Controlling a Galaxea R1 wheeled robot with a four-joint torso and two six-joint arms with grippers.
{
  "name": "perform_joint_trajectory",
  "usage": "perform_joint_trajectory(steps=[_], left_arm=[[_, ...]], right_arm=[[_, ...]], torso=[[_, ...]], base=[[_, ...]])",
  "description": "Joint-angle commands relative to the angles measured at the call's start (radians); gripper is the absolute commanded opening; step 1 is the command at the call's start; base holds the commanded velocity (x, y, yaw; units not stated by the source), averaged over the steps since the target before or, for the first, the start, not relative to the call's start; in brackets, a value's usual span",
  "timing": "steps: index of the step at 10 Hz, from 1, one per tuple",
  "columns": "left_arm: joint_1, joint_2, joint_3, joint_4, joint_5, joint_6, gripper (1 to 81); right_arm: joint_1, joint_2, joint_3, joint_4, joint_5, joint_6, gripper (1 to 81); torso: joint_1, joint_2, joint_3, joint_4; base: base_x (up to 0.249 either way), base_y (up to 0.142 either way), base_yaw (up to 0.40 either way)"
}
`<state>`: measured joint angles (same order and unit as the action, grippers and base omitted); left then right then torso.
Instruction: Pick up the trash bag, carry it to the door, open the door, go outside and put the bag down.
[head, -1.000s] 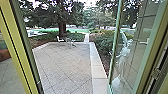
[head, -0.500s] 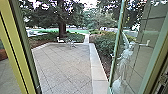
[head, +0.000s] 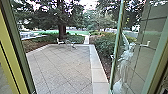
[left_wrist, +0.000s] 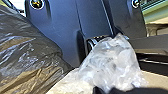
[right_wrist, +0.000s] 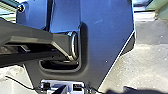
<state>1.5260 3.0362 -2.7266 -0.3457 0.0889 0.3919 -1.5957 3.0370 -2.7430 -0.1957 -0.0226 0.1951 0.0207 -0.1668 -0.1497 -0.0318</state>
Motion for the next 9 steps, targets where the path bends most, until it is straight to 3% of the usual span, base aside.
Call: perform_joint_trajectory(steps=[1,9], left_arm=[[-0.051,-0.008,-0.004,0.001,0.069,0.004,1.0],[-0.051,-0.008,-0.004,0.001,0.068,0.004,1.0]], right_arm=[[0.046,0.013,0.01,-0.004,-0.051,0.0,81.1],[0.049,0.013,0.01,-0.004,-0.051,0.0,81.1]], torso=[[0.0,0.0,0.0,0.0],[-0.004,-0.003,0.001,0.0]], base=[[0.115,0.0,0.0],[0.118,0.0,0.0]])
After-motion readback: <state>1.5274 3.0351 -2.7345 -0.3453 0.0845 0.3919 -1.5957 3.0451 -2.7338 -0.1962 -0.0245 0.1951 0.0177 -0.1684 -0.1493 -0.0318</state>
